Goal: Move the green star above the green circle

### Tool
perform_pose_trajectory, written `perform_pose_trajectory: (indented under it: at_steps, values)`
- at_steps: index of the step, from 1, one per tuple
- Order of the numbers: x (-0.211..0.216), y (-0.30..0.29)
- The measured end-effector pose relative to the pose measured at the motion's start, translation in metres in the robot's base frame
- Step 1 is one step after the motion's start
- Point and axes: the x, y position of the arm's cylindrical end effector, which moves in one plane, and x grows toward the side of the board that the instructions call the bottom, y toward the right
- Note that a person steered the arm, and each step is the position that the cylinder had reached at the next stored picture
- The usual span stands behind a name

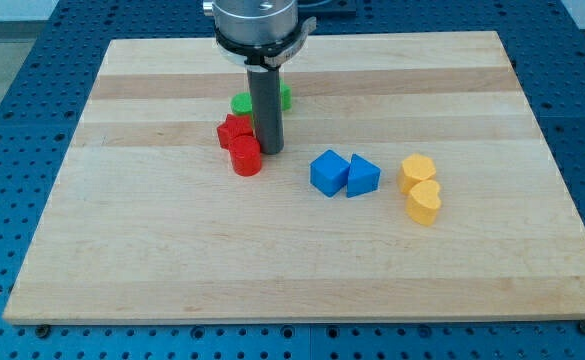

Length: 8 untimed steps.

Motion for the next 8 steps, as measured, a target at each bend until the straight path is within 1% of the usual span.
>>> perform_pose_trajectory:
  at_steps: [1,2,4,7,8]
  values:
    - [-0.008,0.029]
    - [-0.041,0.05]
    - [-0.085,0.03]
    - [-0.091,-0.011]
    - [-0.091,-0.006]
